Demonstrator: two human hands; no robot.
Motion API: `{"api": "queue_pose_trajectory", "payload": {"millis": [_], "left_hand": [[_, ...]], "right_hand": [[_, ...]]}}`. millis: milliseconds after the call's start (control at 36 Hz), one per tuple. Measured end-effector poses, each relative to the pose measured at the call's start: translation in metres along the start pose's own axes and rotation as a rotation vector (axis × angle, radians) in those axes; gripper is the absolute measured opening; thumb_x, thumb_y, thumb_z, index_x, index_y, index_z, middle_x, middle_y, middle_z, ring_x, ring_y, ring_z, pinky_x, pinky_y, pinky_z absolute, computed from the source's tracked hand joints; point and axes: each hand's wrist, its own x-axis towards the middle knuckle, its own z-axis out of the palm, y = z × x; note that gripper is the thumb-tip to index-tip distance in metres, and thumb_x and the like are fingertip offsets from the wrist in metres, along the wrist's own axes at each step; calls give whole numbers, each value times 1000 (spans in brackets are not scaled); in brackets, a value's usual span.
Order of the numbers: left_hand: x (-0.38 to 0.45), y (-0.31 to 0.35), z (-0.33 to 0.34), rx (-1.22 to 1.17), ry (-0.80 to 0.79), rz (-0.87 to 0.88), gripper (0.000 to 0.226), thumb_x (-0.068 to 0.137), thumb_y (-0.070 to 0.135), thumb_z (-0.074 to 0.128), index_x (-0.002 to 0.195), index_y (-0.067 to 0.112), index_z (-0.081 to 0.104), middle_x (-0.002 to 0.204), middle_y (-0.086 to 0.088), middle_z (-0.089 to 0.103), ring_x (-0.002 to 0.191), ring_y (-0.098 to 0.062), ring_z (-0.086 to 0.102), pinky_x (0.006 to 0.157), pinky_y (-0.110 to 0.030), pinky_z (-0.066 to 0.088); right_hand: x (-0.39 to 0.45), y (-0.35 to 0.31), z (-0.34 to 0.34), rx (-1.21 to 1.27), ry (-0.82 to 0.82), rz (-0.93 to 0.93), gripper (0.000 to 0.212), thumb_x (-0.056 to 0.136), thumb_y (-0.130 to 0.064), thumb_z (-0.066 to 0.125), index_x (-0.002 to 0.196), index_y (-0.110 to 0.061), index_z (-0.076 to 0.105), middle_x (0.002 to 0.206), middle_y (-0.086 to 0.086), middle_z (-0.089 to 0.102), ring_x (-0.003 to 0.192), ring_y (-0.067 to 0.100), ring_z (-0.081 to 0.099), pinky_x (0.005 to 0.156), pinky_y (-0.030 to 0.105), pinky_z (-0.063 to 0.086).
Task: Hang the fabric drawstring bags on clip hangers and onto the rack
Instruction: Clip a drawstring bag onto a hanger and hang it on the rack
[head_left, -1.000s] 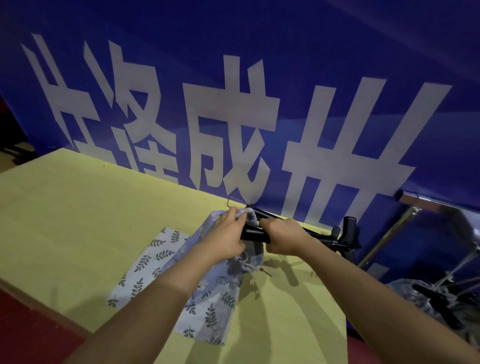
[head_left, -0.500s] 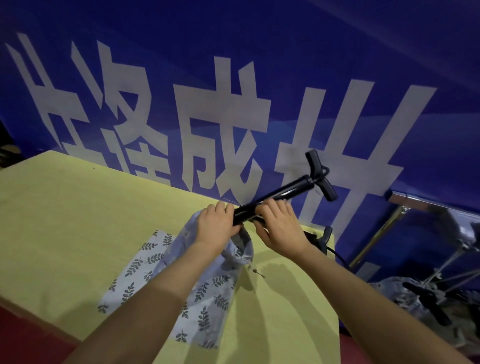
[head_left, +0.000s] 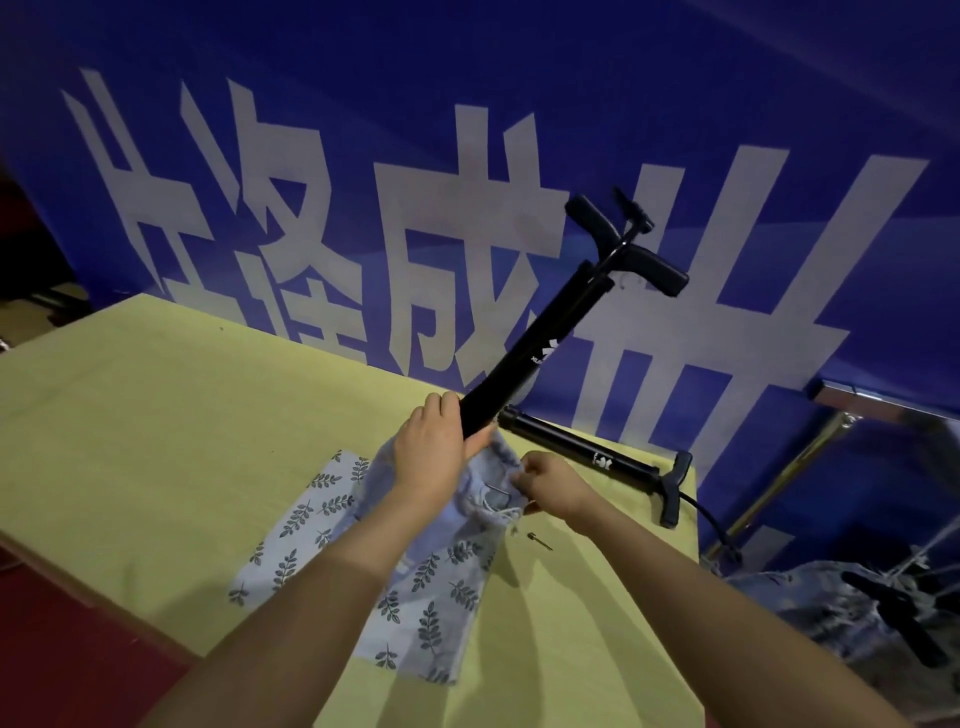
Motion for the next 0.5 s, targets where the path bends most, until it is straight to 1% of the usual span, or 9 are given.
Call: {"api": "queue_pose_trajectory", "payload": {"millis": [83,139,194,222,278,333,361,417,500], "left_hand": [[0,-2,1,-13,-16,-36,50,64,53,73,69,7,54,58,-5,52,44,-20,53,36,-19,34],[-2,-3,3,-19,-30,-55,50,62,50,78,71,7,55,59,-6,53,45,-20,54,36,-20,35],[-4,-2,3,-31,-56,-67,50,64,51,76,72,7,55,60,-6,53,45,-20,54,36,-21,36],[-5,-2,3,-31,-73,-71,49,66,52,73,72,7,56,60,-6,52,45,-21,54,36,-21,36],[-7,-3,2,-22,-115,-72,48,67,53,69,73,7,57,62,-7,53,45,-22,55,36,-21,37],[-7,-2,0,-16,-169,-75,47,62,45,80,76,6,58,65,-9,55,48,-24,57,36,-24,38],[-7,0,-1,-19,-196,-78,45,58,36,86,76,6,58,66,-9,56,50,-25,58,37,-25,39],[-4,4,-7,-13,-235,-67,41,57,26,87,78,5,58,70,-11,57,55,-26,60,41,-27,40],[1,7,-14,-76,-302,-97,35,85,33,63,106,6,55,100,-11,56,88,-28,58,65,-31,41]], "right_hand": [[-3,-10,-3,119,121,-70,9,98,-14,45,98,-9,52,88,12,56,70,21,53,63,32,46],[-8,-22,-6,170,178,-133,19,100,-12,39,117,-12,48,92,5,56,64,22,52,54,25,46],[-14,-37,-11,245,230,-206,23,101,-10,34,116,-16,51,89,0,58,72,45,56,56,39,50],[-15,-44,-14,284,249,-234,25,101,-10,33,112,-16,54,89,0,61,82,47,58,64,47,53],[-17,-58,-19,351,268,-268,30,100,-6,32,109,-13,59,93,2,65,88,33,64,74,41,55],[-19,-67,-25,388,262,-282,29,97,-3,35,110,-11,60,92,1,64,87,18,62,73,23,51],[-20,-70,-26,407,251,-292,26,96,-4,38,109,-12,59,93,5,64,87,18,61,73,21,48],[-18,-71,-28,447,252,-311,20,96,-12,47,111,-9,59,103,16,64,92,26,61,75,23,48],[-13,-72,-27,542,304,-304,30,92,-27,60,113,-5,59,108,12,68,99,20,66,86,31,53]]}}
